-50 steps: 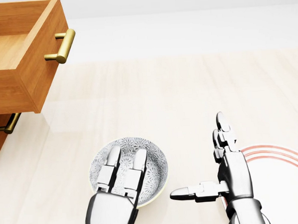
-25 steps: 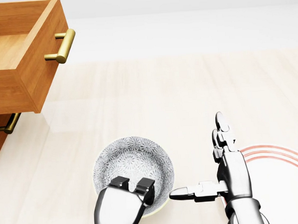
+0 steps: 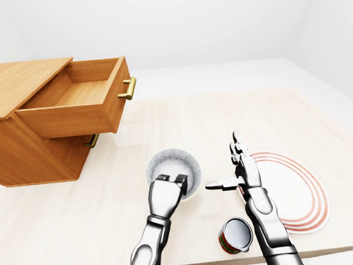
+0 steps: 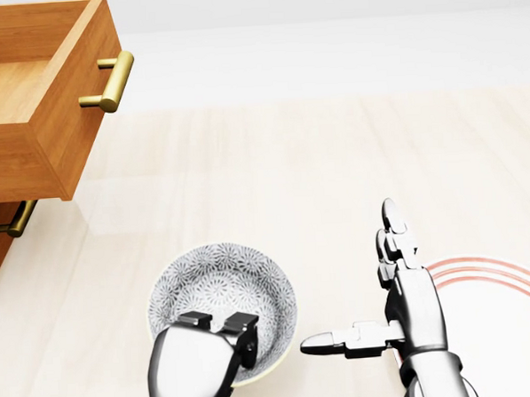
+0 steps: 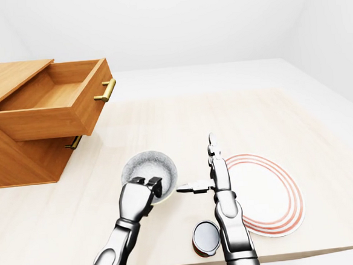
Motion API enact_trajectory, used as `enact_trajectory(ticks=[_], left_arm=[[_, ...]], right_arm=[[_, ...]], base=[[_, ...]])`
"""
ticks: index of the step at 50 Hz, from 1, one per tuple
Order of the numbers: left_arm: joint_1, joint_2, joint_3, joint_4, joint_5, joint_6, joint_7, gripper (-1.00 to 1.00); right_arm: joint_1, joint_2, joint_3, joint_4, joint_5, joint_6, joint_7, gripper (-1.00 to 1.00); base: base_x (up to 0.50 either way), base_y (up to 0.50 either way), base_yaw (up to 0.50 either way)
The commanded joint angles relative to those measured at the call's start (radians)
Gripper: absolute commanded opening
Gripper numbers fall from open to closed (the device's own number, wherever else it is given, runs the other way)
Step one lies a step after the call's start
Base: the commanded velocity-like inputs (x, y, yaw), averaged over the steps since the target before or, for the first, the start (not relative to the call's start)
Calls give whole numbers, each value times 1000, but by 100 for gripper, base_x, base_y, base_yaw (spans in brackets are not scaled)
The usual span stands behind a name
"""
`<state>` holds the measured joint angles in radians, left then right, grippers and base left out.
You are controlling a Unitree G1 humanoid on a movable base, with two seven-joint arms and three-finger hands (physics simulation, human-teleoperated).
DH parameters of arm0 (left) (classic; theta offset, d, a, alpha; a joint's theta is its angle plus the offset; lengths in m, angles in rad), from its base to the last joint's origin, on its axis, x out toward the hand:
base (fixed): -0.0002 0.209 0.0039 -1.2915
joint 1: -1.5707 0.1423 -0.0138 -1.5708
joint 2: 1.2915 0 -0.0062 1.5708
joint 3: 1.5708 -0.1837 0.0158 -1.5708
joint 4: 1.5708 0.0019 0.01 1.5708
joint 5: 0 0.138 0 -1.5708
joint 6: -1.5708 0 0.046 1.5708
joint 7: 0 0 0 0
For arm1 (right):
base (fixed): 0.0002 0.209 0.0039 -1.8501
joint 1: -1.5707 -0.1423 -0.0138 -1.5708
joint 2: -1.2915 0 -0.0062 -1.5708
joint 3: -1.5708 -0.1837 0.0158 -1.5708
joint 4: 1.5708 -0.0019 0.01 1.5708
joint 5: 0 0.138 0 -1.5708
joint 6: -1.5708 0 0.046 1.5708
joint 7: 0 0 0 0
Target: Put the bowl on top of the cabinet.
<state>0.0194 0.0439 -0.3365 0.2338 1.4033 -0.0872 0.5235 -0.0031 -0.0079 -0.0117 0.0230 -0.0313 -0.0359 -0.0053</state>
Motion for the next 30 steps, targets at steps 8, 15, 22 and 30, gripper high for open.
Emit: enact_trajectory(ticks=[8,15,22,30], left_arm=[[76,2,75,-337,-199,0,0,-89],[76,-13,102,-458,-285,0,0,-89],[77,-22,113,-540,-322,0,0,-89],[81,-36,110,-653,-355,0,-51,-89]], right_arm=[[0,2,5,2,-3,-2,0,100],[1,4,10,5,-6,-5,0,100],[-2,4,10,10,-7,-7,-1,100],[3,5,14,0,-9,-3,-1,100]], base=[[0,0,0],[0,0,0],[0,0,0],[0,0,0]])
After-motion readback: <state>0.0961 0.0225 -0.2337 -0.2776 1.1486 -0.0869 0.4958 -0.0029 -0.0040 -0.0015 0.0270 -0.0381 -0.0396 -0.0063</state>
